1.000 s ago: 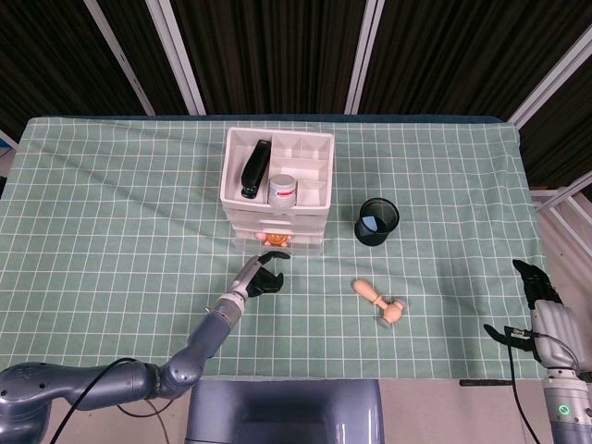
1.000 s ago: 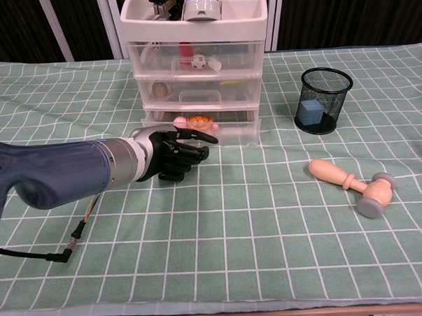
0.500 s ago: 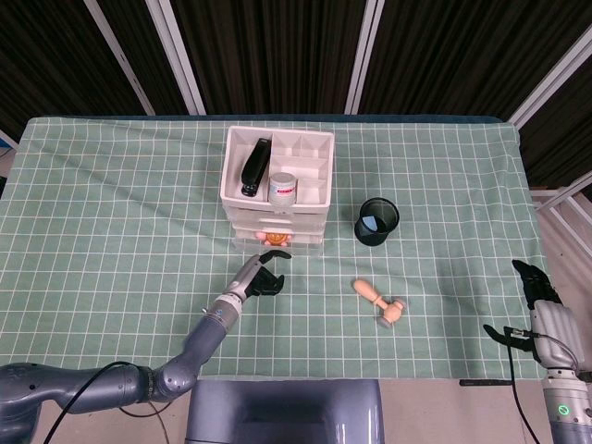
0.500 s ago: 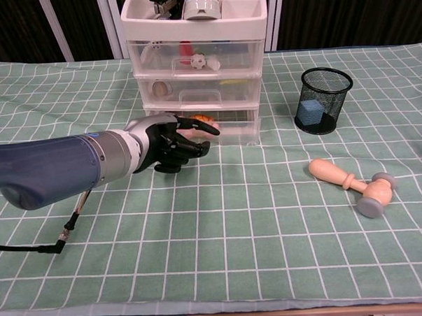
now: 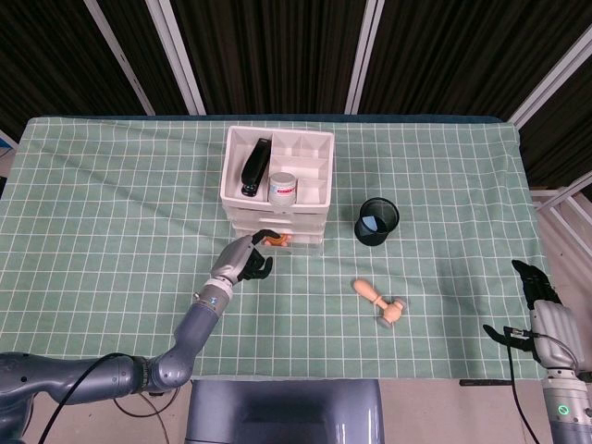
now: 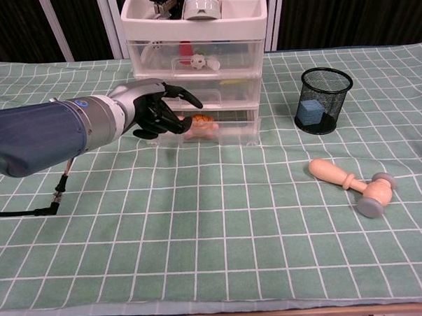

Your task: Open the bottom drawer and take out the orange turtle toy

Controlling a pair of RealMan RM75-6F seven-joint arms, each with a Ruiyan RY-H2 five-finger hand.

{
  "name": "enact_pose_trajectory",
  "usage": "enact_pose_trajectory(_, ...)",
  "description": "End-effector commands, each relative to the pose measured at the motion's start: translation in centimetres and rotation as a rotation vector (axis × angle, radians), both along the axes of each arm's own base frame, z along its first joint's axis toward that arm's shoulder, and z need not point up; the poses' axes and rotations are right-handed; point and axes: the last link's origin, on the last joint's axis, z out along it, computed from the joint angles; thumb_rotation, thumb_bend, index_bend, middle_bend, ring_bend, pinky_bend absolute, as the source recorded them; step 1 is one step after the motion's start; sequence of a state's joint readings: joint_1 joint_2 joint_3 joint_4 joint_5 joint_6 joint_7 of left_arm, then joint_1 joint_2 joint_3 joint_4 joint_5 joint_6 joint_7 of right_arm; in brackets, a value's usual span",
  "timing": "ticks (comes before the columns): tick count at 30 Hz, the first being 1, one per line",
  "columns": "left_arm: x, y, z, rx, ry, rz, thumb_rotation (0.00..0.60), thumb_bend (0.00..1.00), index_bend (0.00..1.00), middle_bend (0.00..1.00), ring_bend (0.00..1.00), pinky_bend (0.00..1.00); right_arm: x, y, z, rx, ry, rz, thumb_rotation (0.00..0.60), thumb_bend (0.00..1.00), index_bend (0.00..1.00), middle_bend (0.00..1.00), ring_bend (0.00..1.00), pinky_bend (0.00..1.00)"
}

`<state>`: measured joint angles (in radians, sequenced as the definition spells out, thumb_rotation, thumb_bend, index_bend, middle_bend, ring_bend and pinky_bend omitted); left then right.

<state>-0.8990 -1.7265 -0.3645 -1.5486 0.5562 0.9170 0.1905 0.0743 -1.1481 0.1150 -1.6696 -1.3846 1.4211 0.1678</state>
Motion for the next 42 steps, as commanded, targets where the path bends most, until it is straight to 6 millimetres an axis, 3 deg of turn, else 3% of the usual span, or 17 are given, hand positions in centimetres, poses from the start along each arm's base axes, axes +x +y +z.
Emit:
enact_pose_trajectory(1, -0.9, 0.3, 0.5, -0.006, 0.058, 0.021, 0.600, 0.53, 0.25, 1.00, 1.00, 1.00, 0.0, 0.0, 0.0, 0.001, -0.001, -0.001, 0.600, 0.09, 0.00, 0.09, 0.00, 0.18)
enact_pose_trajectory(17, -4.1, 0.2, 1.2, -0.053, 0.201, 0.119, 0.600, 0.53, 0.26, 1.00, 1.00, 1.00, 0.0, 0.1, -0.1, 0.005, -0.007, -0.005, 0.600, 0.09, 0.00, 0.09, 0.00, 0.18)
enact_pose_trajectory(25, -4.9, 0.0, 2.1, -0.052, 0.230, 0.131, 0.600, 0.53, 0.34, 1.00, 1.00, 1.00, 0.1, 0.1, -0.1, 0.004, -0.007, -0.005, 0.600, 0.09, 0.00, 0.09, 0.00, 0.18)
enact_pose_trajectory(42, -6.2, -2.4, 3.8, -0.104, 0.247, 0.139, 0.600, 0.53, 0.36, 1.00, 1.00, 1.00, 0.0, 0.0, -0.1, 0.003, -0.006, -0.010, 0.600, 0.09, 0.00, 0.09, 0.00, 0.18)
